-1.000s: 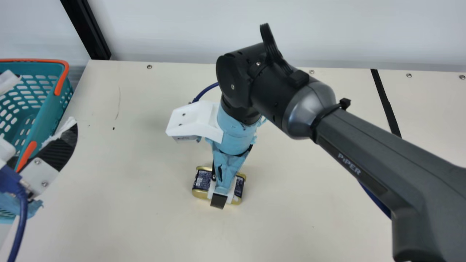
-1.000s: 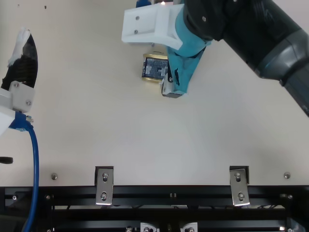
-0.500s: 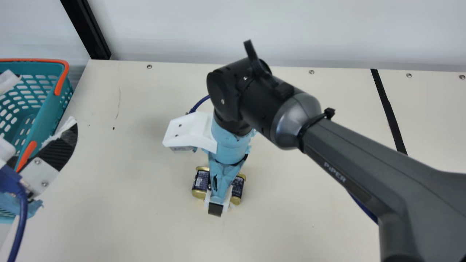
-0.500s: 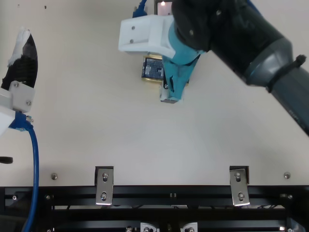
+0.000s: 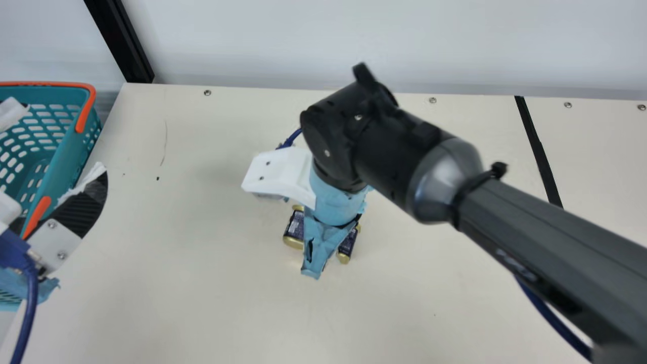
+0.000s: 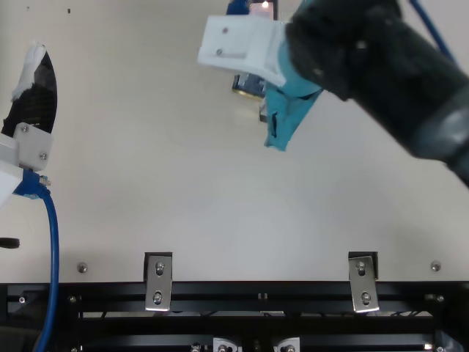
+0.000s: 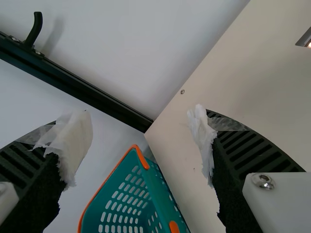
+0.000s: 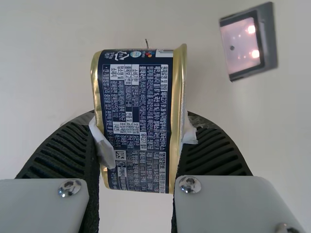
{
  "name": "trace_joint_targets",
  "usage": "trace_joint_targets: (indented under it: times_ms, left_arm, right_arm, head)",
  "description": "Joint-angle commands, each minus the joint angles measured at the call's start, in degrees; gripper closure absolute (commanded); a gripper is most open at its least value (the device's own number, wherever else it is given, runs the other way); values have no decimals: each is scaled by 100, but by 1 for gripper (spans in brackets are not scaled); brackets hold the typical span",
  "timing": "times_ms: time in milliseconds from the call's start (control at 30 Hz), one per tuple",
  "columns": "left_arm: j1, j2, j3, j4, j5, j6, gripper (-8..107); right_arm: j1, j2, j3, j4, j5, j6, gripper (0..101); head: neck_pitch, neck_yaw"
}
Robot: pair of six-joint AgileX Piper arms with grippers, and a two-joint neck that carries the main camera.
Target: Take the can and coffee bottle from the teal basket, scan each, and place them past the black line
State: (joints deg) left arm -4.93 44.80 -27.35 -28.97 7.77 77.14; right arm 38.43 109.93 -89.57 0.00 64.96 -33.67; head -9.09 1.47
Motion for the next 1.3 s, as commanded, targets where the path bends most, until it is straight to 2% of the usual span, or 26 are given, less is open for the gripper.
trace_joint_targets:
  times_ms: [0,233,500,867,1100,1267]
  left_arm:
    - [0,0,0,0,0,0,9]
    - [0,0,0,0,0,0,9]
    - [0,0,0,0,0,0,9]
    - [0,0,0,0,0,0,9]
    - [0,0,0,0,0,0,9]
    - [0,0,0,0,0,0,9]
  right_arm:
    - [-80,-292,92,92,50,94,101]
    - [-451,-935,493,319,74,348,101]
    - [-1050,-1639,1175,399,-24,570,101]
    - [-2179,-2777,2349,324,-88,660,101]
    - [-3124,-3540,2982,197,58,519,101]
    - [-4013,-4068,3353,181,224,229,101]
  head:
    - [-14,-20]
    - [-14,-20]
    - [-9,-109]
    - [-3,-1316]
    - [-129,-2162]
    - [-230,-2659]
